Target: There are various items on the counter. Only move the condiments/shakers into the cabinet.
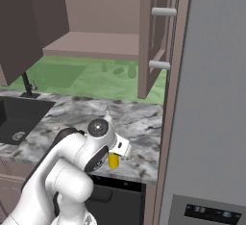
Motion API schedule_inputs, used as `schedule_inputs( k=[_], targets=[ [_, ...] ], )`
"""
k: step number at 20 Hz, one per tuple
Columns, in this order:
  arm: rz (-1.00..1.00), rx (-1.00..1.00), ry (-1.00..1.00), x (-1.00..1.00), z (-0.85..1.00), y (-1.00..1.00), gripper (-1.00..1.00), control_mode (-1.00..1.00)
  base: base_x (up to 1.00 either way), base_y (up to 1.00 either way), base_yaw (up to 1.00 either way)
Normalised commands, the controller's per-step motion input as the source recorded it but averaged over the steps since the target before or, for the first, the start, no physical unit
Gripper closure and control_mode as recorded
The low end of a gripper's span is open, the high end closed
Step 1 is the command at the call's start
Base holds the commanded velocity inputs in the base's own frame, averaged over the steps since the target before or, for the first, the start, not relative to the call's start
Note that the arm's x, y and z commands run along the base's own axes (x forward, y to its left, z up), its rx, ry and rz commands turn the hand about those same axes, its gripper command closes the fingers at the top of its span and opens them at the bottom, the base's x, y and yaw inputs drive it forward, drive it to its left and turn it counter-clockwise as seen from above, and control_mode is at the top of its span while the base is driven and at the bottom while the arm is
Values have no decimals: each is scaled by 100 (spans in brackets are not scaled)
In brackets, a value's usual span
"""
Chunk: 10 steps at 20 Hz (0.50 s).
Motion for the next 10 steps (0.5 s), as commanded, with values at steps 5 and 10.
schedule_inputs(
  k=[5,10],
  targets=[
    [0,0,-1,14,-15,10,-100,-100,0,0,0],
    [0,0,0,12,-10,15,-100,-100,0,0,0]
  ],
)
